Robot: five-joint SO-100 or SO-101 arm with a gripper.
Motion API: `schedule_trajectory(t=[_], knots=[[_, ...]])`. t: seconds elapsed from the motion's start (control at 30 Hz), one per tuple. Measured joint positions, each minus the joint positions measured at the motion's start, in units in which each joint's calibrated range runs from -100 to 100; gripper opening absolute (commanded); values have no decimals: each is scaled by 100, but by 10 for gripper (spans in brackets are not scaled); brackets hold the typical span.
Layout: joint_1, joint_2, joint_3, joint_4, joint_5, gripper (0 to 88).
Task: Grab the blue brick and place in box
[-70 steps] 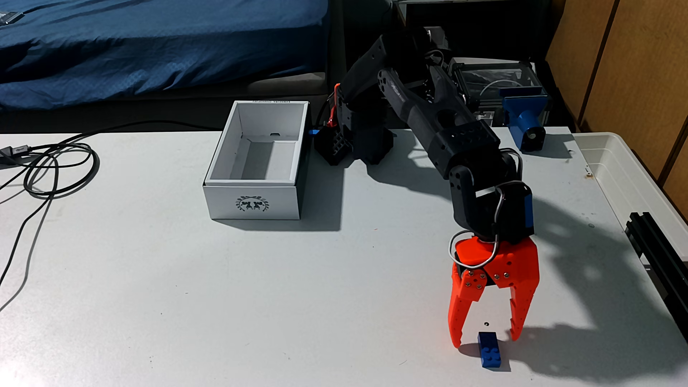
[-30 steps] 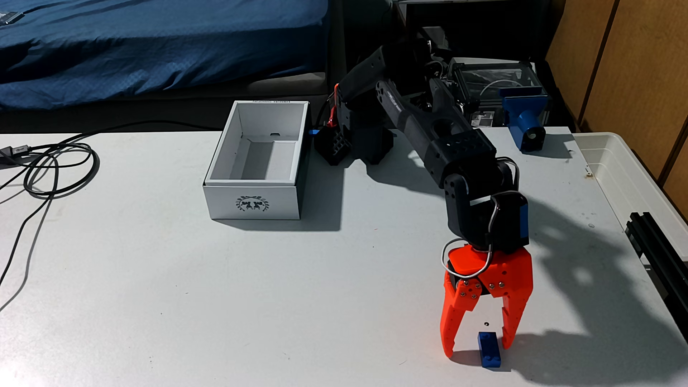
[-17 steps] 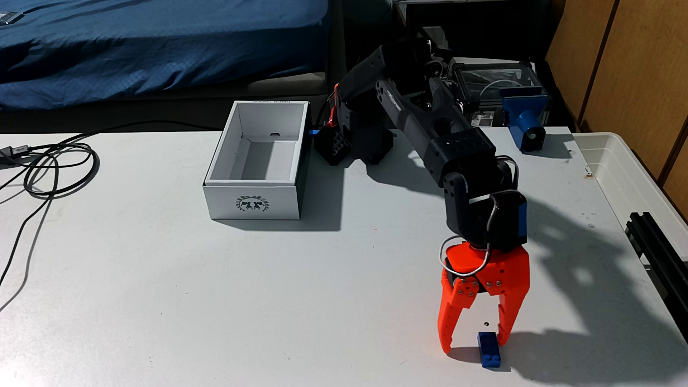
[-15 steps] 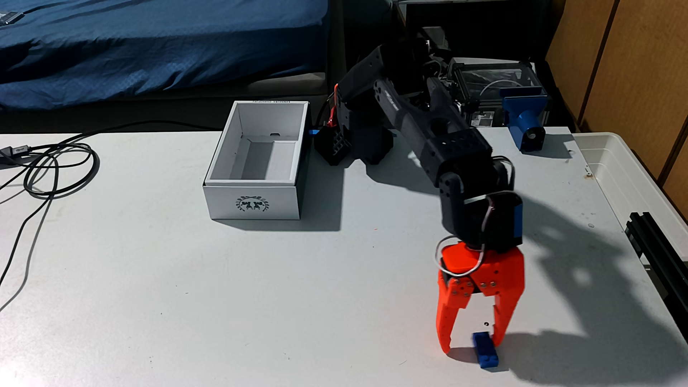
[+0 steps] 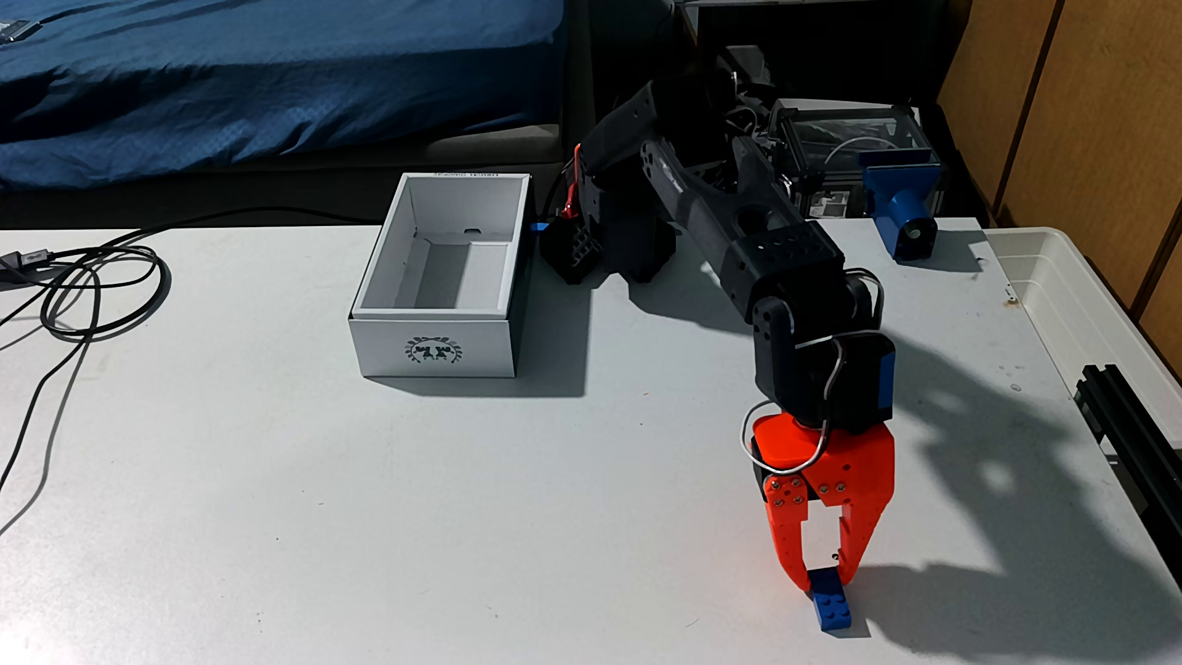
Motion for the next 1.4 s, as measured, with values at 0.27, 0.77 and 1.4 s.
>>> schedule_trajectory(t=[0.27,0.77,1.4], knots=[[15,0,0,70,32,8],[406,-895,-27,1915,153,9],[1336,-4274,2691,2934,568,9]])
